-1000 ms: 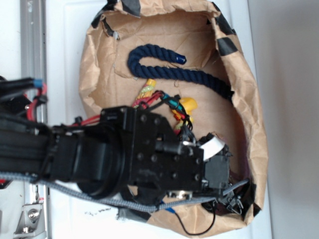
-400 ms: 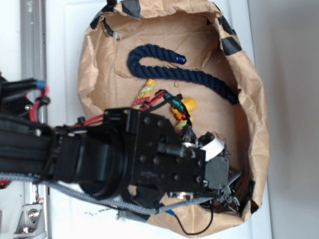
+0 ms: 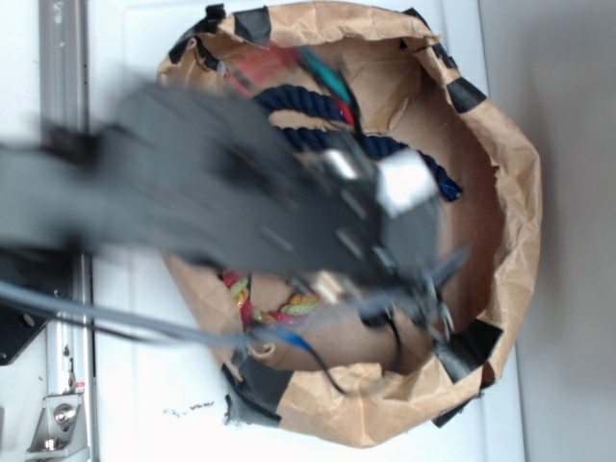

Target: Grab the silver keys.

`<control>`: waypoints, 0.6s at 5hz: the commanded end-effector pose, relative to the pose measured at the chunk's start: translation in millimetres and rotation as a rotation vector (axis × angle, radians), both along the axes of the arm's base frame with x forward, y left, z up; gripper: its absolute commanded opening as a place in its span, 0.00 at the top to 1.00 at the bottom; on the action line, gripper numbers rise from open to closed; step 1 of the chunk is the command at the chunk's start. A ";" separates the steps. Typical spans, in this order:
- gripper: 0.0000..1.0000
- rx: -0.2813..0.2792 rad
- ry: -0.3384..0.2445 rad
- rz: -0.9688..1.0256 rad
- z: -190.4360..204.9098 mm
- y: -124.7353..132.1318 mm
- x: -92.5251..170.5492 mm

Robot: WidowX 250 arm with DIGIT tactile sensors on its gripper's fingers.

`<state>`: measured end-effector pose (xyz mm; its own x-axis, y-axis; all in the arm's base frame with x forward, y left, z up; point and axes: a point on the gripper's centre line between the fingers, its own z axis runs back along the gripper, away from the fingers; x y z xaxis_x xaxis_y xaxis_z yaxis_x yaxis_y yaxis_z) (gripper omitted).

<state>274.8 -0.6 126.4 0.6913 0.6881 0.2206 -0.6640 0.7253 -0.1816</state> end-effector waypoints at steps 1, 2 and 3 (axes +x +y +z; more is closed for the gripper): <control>1.00 -0.141 -0.019 0.007 101.8 5.3 -29.4; 1.00 -0.023 0.085 0.022 82.1 -8.1 -16.7; 1.00 0.042 0.113 0.040 75.6 -11.2 -5.9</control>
<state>263.2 -11.2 184.3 0.6920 0.7102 0.1296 -0.7128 0.7006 -0.0330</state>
